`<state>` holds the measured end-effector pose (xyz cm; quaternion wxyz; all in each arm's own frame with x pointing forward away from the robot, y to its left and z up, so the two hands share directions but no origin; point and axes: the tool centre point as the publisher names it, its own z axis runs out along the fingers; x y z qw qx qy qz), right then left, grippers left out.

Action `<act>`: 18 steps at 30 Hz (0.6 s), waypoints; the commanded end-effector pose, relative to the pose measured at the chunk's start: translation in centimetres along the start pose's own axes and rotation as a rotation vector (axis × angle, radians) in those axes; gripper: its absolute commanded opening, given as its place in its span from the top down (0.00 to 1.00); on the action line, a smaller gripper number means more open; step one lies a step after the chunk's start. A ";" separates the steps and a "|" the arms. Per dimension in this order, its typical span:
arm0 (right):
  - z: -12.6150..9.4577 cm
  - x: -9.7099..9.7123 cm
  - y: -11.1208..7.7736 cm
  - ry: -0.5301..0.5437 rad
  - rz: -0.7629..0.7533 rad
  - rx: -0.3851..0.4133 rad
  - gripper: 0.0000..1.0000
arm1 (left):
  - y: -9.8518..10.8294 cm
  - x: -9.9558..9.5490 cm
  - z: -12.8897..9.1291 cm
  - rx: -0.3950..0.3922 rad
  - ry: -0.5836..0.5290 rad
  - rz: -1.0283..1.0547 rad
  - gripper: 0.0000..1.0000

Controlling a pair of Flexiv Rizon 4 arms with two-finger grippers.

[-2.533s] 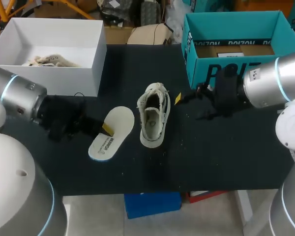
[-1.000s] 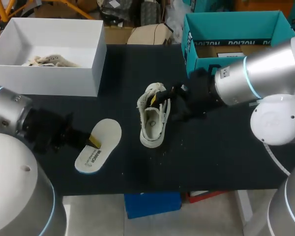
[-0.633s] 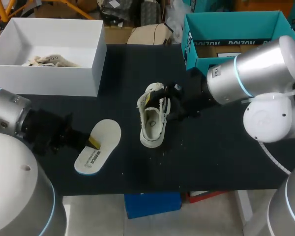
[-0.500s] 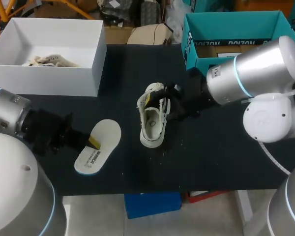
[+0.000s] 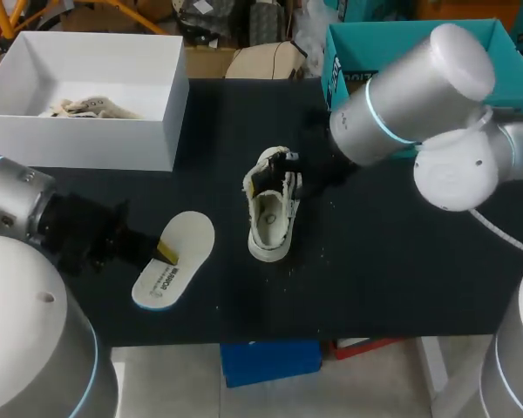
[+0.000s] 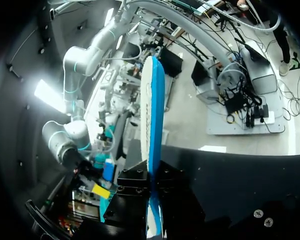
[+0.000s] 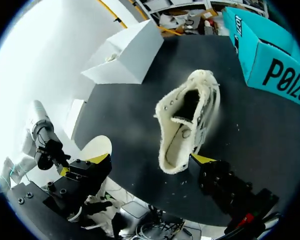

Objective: Take the shoe out of the shoebox, open the shoe tongue, remove and reinsert the insole, then place the shoe into the shoebox

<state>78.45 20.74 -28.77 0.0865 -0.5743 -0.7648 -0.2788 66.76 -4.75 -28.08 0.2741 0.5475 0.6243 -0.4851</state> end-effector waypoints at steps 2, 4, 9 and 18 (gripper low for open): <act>-0.1 0.8 0.6 -0.310 -0.156 0.033 0.00 | -0.1 0.0 0.1 -0.003 0.002 0.001 1.00; -0.1 0.8 0.6 -0.310 -0.156 0.033 0.00 | -0.1 0.0 0.1 -0.003 0.002 0.001 1.00; -0.1 0.8 0.6 -0.310 -0.156 0.033 0.00 | -0.1 0.0 0.1 -0.003 0.002 0.001 1.00; 1.4 0.5 1.2 -0.464 -0.322 0.008 0.00 | -0.1 0.0 0.1 -0.003 0.002 0.001 1.00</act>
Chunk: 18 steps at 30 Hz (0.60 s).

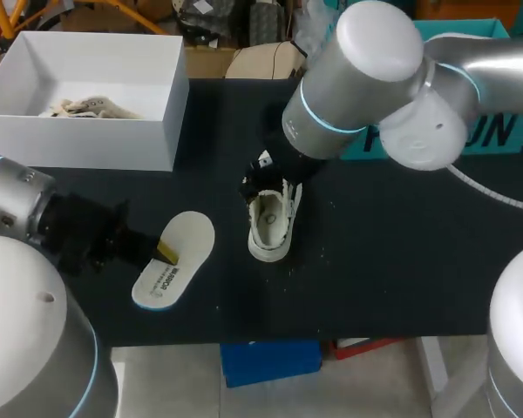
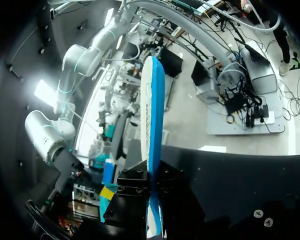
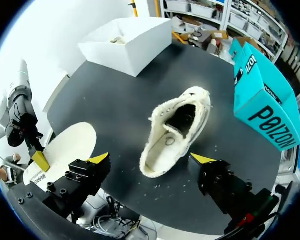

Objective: Take the shoe out of the shoebox, open the shoe tongue, remove and reinsert the insole, then place the shoe into the shoebox

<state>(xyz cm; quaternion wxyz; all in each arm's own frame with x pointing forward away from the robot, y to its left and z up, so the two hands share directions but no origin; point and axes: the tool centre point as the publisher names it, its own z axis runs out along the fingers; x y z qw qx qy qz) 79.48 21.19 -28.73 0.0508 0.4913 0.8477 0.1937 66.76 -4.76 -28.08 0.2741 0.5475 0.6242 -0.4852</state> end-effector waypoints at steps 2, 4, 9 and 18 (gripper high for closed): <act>1.1 0.7 0.5 -0.216 -0.124 -0.015 0.00 | -0.1 0.0 0.1 -0.004 0.002 0.001 1.00; 1.4 0.7 0.5 -0.275 -0.167 0.050 0.00 | -0.1 0.0 0.1 -0.004 0.002 0.001 1.00; 1.4 0.7 0.5 -0.275 -0.167 0.050 0.00 | -0.1 0.0 0.1 -0.004 0.002 0.001 1.00; 1.5 0.3 0.7 -0.337 -0.244 0.002 0.00 | -0.1 0.0 0.1 -0.004 0.002 0.001 1.00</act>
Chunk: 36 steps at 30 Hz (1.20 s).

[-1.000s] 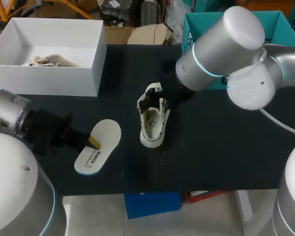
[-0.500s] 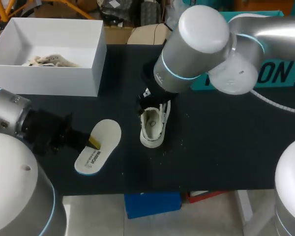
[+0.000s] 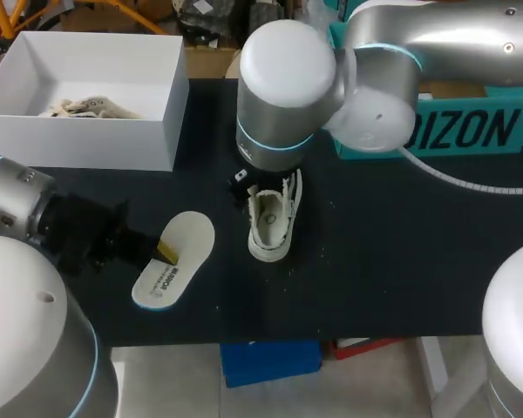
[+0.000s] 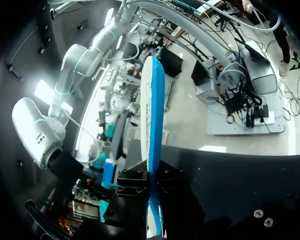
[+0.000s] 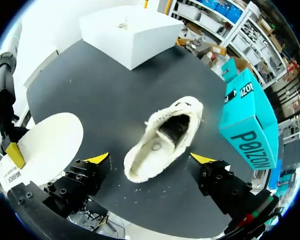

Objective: Take the shoe out of the shoebox, open the shoe tongue, remove and reinsert the insole, then place the shoe into the shoebox

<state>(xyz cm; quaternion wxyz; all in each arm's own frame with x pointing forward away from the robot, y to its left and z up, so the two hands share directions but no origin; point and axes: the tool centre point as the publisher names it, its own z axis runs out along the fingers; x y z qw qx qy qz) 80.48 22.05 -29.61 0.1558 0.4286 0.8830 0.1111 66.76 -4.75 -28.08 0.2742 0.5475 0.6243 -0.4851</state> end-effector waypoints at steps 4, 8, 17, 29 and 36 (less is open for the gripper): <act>0.4 -0.1 0.1 -0.159 -0.155 -0.104 0.00 | -0.1 0.0 0.1 -0.003 0.002 0.001 1.00; 0.7 -0.5 0.1 -0.146 -0.216 -0.140 0.00 | -0.1 0.0 0.1 -0.003 0.002 0.001 1.00; 1.5 -1.0 -0.2 -0.138 -0.312 -0.095 0.00 | -0.1 0.0 0.1 -0.003 0.002 0.001 1.00; 3.5 -0.9 -0.9 -0.309 -0.508 -0.057 0.00 | -0.1 0.0 0.1 -0.003 0.002 0.001 1.00; 4.8 -0.8 -1.0 -0.381 -0.558 -0.050 0.00 | -0.1 0.0 0.1 -0.003 0.002 0.001 1.00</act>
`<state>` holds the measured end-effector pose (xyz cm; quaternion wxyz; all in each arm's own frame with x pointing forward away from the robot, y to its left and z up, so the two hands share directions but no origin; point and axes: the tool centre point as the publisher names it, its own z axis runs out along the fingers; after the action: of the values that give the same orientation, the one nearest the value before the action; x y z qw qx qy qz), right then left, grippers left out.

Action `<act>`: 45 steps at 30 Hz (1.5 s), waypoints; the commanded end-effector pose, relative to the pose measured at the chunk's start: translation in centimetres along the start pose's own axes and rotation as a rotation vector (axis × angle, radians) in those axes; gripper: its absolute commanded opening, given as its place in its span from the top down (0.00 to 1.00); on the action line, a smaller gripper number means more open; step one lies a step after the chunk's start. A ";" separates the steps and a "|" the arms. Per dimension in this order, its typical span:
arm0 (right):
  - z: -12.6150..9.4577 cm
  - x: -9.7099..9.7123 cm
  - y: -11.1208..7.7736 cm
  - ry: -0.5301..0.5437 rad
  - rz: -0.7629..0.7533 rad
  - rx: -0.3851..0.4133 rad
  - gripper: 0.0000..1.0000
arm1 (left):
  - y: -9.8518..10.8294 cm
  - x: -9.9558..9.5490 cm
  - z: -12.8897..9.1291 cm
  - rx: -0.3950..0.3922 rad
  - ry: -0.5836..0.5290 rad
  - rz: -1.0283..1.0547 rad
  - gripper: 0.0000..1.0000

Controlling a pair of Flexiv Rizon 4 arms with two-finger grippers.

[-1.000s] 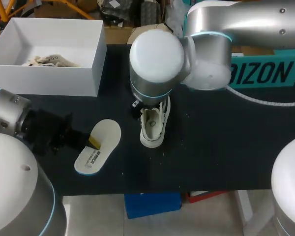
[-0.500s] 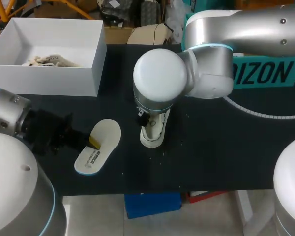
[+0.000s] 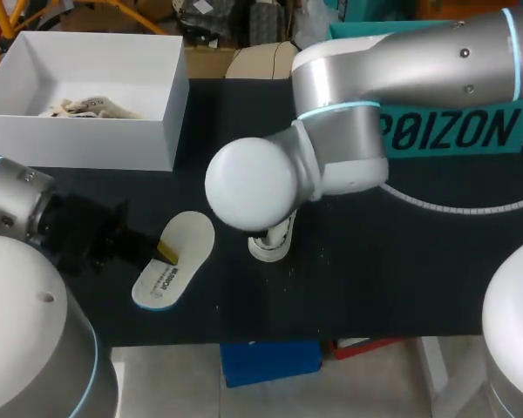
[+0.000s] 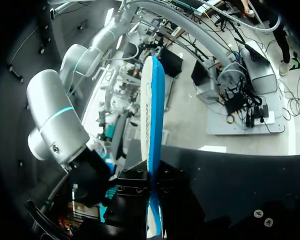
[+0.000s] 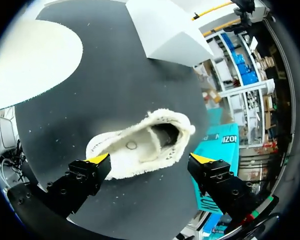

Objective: Take the shoe out of the shoebox, open the shoe tongue, remove and reinsert the insole, then place the shoe into the shoebox

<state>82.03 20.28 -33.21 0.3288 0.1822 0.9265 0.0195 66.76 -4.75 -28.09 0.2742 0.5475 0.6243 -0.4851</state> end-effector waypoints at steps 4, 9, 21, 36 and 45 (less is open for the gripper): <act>1.4 1.0 0.6 -0.063 -0.013 0.026 0.00 | -0.1 0.0 0.1 -0.003 0.002 0.001 1.00; 2.4 1.2 0.5 -0.068 -0.007 0.030 0.00 | -0.1 0.0 0.1 -0.003 0.002 0.001 1.00; 4.3 0.9 0.1 -0.067 0.008 0.030 0.00 | -0.1 0.0 0.1 -0.003 0.002 0.001 1.00; 6.0 -0.1 -0.1 -0.085 -0.013 0.027 0.16 | -0.1 0.0 0.1 -0.003 0.002 0.001 1.00; 6.7 -0.4 0.0 -0.095 -0.039 0.025 0.50 | -0.1 0.0 0.1 -0.003 0.002 0.001 1.00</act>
<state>86.35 19.50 -37.91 0.3702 0.1690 0.9134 -0.0072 66.75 -4.75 -28.08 0.2742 0.5475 0.6243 -0.4851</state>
